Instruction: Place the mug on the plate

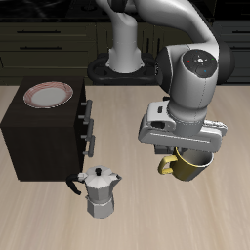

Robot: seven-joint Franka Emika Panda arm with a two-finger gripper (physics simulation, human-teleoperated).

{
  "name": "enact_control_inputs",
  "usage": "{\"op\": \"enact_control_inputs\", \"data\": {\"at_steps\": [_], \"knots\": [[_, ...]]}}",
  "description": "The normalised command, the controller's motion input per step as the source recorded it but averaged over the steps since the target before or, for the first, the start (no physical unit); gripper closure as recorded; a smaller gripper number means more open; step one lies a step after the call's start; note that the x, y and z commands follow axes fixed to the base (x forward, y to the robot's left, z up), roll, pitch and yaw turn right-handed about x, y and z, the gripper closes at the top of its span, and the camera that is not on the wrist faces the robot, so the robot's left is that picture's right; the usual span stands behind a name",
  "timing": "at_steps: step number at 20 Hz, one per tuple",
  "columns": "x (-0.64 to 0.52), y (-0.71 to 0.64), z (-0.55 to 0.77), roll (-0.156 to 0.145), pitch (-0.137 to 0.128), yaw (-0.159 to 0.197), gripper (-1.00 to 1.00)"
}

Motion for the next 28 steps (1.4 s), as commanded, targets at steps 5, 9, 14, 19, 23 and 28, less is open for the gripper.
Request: {"op": "enact_control_inputs", "data": {"at_steps": [5, 9, 14, 19, 23, 28], "knots": [[-0.48, -0.05, 0.44, 0.013, -0.056, 0.113, 1.0], [-0.45, -0.2, 0.58, -0.02, -0.079, 0.089, 1.0], [-0.45, -0.14, 0.42, 0.014, -0.038, 0.06, 1.0], [-0.51, -0.16, 0.43, 0.017, -0.085, 0.067, 1.0], [-0.43, -0.26, 0.4, 0.011, -0.05, 0.0, 1.0], [-0.3, -0.2, 0.31, 0.022, -0.054, 0.019, 1.0]]}}
